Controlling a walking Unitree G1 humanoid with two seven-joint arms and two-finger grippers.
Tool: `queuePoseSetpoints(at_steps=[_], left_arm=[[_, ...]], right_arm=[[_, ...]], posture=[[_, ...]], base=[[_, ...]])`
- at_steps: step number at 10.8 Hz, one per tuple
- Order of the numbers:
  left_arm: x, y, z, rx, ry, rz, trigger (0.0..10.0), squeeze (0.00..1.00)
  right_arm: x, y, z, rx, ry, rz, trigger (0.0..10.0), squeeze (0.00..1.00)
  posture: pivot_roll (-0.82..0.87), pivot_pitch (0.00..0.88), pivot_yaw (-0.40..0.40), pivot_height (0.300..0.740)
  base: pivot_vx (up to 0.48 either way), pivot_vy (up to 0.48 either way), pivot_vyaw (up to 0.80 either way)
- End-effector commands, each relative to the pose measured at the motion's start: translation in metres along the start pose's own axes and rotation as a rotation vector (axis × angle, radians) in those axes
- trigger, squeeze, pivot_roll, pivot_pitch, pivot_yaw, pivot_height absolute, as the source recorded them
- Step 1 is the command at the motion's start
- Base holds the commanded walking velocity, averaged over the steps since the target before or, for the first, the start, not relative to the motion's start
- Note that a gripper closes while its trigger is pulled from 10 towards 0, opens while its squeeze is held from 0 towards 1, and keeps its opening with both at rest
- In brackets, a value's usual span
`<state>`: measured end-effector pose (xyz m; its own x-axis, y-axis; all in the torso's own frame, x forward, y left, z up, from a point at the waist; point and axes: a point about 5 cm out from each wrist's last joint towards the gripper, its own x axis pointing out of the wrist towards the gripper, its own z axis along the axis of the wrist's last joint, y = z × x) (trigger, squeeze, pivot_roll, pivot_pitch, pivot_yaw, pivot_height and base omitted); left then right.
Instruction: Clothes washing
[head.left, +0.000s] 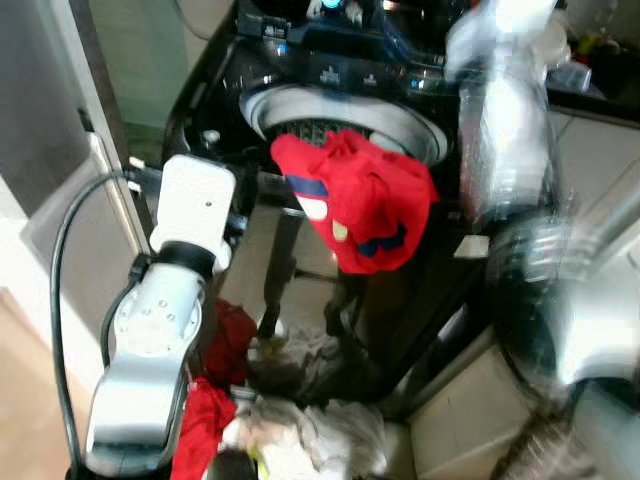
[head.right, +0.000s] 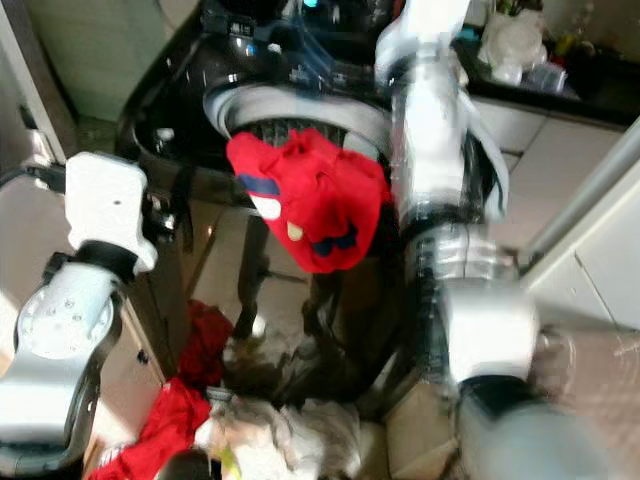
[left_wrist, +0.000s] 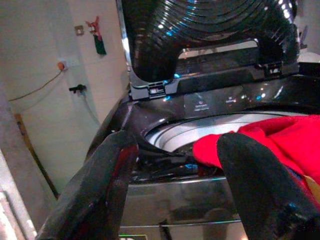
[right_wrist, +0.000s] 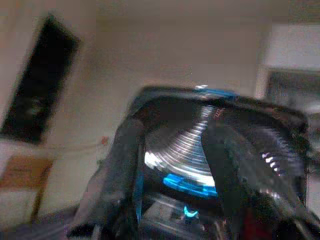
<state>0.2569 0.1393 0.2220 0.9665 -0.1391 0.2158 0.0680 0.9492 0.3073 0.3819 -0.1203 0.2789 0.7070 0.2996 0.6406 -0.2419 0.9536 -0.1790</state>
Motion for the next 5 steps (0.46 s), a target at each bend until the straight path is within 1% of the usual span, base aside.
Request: queuePoseSetpoints(at_steps=[1, 2, 3, 4, 5], left_arm=[[0.002, -0.004, -0.003, -0.019, 0.018, -0.021, 10.0, 0.00], [0.002, -0.003, -0.007, -0.034, 0.032, -0.031, 10.0, 0.00], [-0.002, 0.000, -0.009, -0.022, 0.044, -0.050, 10.0, 0.00], [-0.004, 0.001, -0.009, -0.020, 0.050, -0.059, 10.0, 0.00], [-0.006, 0.002, -0.010, -0.016, 0.053, -0.064, 10.0, 0.00]], right_arm=[[-0.015, 0.007, -0.005, -0.024, 0.010, 0.054, 10.0, 0.00], [-0.056, 0.012, -0.015, -0.053, 0.052, 0.036, 10.0, 0.00], [-0.095, 0.020, 0.006, -0.072, 0.009, 0.048, 10.0, 0.00], [-0.115, 0.024, 0.016, -0.071, 0.021, 0.089, 10.0, 0.00], [-0.136, 0.026, 0.012, -0.076, 0.084, 0.127, 10.0, 0.00]], posture=[[0.15, 0.013, -0.097, 0.740], [0.13, 0.016, -0.087, 0.740], [0.11, 0.035, -0.074, 0.740], [0.10, 0.046, -0.063, 0.740], [0.11, 0.048, -0.057, 0.740]], base=[[0.000, 0.000, 0.00], [0.000, 0.000, 0.00], [0.000, 0.000, 0.00], [0.000, 0.000, 0.00], [0.000, 0.000, 0.00]])
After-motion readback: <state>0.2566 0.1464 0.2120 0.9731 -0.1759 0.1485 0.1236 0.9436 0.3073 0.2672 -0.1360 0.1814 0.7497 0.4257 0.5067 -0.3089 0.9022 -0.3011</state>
